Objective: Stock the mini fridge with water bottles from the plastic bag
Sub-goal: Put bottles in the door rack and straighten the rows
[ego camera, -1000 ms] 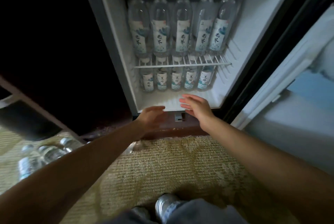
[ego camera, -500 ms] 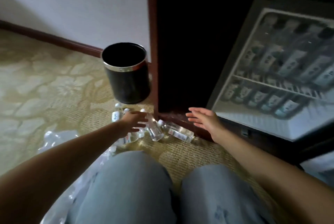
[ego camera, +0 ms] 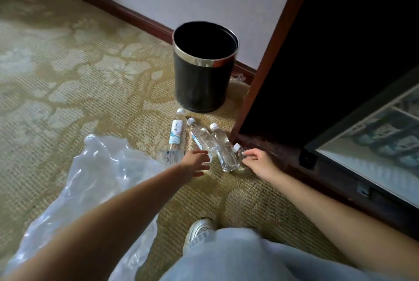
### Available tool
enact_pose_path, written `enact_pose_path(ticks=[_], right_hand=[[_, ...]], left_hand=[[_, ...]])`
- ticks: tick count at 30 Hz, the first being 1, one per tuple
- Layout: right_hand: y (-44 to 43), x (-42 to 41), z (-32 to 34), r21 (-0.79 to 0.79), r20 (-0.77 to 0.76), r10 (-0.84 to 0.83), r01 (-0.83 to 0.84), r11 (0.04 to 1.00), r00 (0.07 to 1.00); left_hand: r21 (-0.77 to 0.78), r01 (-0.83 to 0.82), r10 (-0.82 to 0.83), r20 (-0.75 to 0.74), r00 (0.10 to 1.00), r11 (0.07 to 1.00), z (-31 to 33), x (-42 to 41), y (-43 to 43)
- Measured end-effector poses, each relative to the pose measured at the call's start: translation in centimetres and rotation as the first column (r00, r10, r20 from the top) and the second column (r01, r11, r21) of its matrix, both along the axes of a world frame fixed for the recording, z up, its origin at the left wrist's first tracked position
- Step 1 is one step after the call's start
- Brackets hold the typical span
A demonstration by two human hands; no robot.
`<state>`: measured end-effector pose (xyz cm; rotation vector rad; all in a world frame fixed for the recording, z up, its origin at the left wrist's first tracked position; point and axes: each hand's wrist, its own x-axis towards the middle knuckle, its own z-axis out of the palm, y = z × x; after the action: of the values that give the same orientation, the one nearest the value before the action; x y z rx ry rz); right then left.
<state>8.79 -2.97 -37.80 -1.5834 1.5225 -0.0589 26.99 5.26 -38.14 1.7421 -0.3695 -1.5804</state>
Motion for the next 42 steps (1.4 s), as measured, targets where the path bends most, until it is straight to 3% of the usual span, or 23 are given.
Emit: enact_pose_path(ticks=[4, 11, 16, 23, 28, 30, 33, 38, 42], right_hand=[[-0.7, -2.3, -3.0, -0.172, -0.331, 0.123, -0.188, 0.967, 0.935], [-2.4, -3.1, -7.9, -0.131, -0.517, 0.208, -0.316, 0.94, 0.831], [-4.0, -3.3, -9.2, -0.106, -0.582, 0.217, -0.337, 0.935, 0.784], [-0.2, -3.2, -12.4, -0.313, -0.396, -0.068, -0.065, 0.948, 0.916], [-1.1, -3.8, -13.0, -0.165, -0.27, -0.122, 0.079, 0.983, 0.955], [-1.0, -4.4, -13.2, -0.073, -0.096, -0.215, 0.209, 0.975, 0.972], [-0.5, -5.8, -12.9, 0.179, 0.128, -0.357, 0.332, 0.926, 0.925], [1.4, -7.3, -11.7, 0.428, 0.218, -0.419, 0.299, 0.853, 0.882], [2.9, -7.5, -11.3, 0.451, 0.265, -0.434, 0.287, 0.845, 0.861]], left_hand=[[0.054, 0.055, -0.051, -0.06, 0.997, 0.997, -3.4, -3.8, -2.3], [0.145, 0.208, -0.187, -0.142, 0.972, 0.967, -6.9, -8.7, -3.6], [0.156, 0.111, -0.077, -0.211, 0.975, 0.982, -8.3, -9.1, -3.8], [0.148, 0.023, 0.005, -0.186, 0.982, 0.989, -9.8, -9.6, -3.4], [0.131, -0.018, 0.051, -0.256, 0.965, 0.991, -9.9, -9.7, -3.1], [0.136, -0.029, 0.064, -0.26, 0.964, 0.99, -9.5, -9.9, -3.1], [0.126, -0.029, 0.06, -0.255, 0.965, 0.992, -9.4, -10.1, -2.9], [0.076, 0.032, -0.007, -0.309, 0.951, 0.997, -9.0, -10.9, -2.2], [0.067, 0.083, -0.055, -0.339, 0.939, 0.994, -8.8, -10.4, -1.1]])
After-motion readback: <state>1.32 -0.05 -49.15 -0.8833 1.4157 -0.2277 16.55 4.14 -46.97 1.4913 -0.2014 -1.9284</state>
